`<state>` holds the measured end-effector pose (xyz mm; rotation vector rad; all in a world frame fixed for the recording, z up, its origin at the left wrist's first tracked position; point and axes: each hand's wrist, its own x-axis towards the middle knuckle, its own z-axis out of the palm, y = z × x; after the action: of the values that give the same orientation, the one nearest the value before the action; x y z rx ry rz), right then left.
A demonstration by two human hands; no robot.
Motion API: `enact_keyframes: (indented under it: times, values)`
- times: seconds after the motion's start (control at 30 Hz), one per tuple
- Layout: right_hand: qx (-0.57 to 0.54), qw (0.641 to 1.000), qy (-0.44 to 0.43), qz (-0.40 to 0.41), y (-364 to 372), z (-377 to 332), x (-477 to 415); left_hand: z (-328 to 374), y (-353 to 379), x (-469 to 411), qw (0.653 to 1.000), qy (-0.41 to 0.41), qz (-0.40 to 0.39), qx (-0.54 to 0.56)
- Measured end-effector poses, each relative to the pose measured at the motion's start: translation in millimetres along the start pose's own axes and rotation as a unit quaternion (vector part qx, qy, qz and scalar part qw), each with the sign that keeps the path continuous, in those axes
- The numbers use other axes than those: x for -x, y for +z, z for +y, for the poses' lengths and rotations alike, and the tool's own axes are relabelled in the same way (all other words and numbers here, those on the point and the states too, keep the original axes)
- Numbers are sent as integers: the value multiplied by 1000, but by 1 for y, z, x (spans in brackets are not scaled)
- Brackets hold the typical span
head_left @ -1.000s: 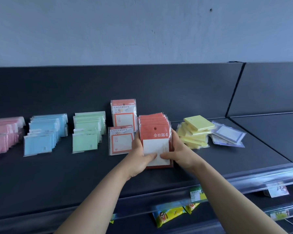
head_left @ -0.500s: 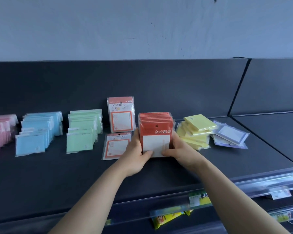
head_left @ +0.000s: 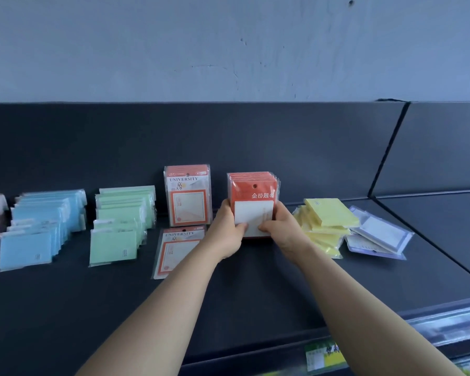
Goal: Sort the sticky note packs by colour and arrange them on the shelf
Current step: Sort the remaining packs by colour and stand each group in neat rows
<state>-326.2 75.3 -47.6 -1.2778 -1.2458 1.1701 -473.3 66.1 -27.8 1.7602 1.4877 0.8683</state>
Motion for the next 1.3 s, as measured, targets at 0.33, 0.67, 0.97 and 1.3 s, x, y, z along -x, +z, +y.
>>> enact_keyframes:
  times: [0.33, 0.67, 0.97, 1.3]
  values:
    - [16, 1000, 19, 1, 4, -12, -39, -4, 13, -39, 994, -59, 53, 75]
    - [-15, 1000, 3, -9, 2, -3, -34, -10, 18, -36, 992, -87, 46, 85]
    - [-14, 999, -37, -2, 1, -6, -31, -6, 14, -32, 993, -86, 48, 62]
    - [147, 966, -140, 162, 22, -45, 22, 1, -55, 30, 992, -51, 100, -59]
